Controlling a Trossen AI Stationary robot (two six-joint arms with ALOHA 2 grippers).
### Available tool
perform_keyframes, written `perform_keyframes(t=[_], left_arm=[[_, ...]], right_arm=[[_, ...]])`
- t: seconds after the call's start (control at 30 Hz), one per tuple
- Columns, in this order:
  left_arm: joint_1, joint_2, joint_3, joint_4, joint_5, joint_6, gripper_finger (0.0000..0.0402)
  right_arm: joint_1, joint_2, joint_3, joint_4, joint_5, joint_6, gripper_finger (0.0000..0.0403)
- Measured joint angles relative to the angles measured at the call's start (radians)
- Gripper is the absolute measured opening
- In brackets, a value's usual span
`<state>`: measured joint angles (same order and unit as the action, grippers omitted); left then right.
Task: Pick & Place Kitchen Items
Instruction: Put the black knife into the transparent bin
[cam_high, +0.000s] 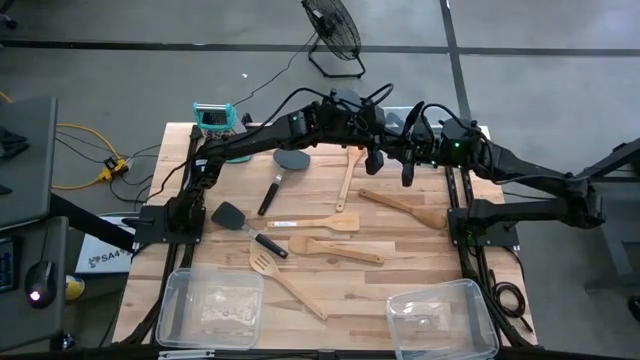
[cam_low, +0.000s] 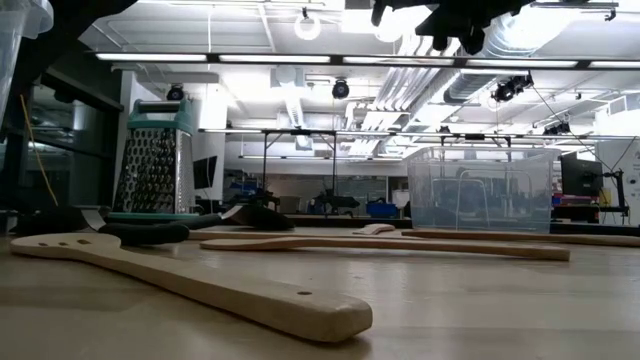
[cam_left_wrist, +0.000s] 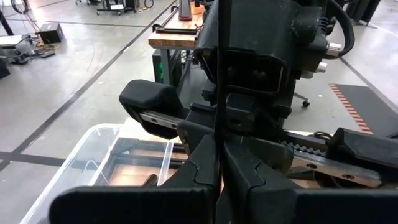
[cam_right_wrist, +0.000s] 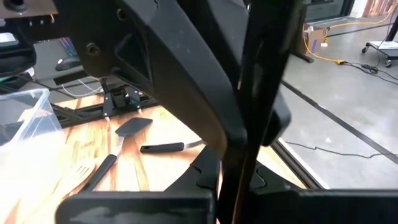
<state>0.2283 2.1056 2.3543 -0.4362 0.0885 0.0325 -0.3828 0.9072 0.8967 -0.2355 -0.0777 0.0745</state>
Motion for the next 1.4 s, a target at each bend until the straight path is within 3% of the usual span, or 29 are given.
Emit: perform_keyframes(t=[0.53, 0.87, 1.03, 1.4], left_arm=[[0.005, -0.001, 0.001, -0.037, -0.067, 0.016, 0.0004], [0.031, -0.019, 0.001, -0.111, -0.099, 0.034, 0.0002], [0.073, -0.06, 0.002, -0.179, -0.07, 0.031, 0.0001], [0.135, -0.073, 0.002, -0.302, 0.084, 0.016, 0.0]], right_arm=[[0.002, -0.107, -0.001, -0.123, -0.006, 0.012, 0.0002], [-0.015, -0.112, -0.001, -0.143, 0.058, 0.013, 0.0003], [-0.082, -0.11, 0.0, -0.187, 0.061, 0.035, 0.0003], [-0.344, -0.025, 0.0, -0.306, -0.059, -0.031, 0.0003]])
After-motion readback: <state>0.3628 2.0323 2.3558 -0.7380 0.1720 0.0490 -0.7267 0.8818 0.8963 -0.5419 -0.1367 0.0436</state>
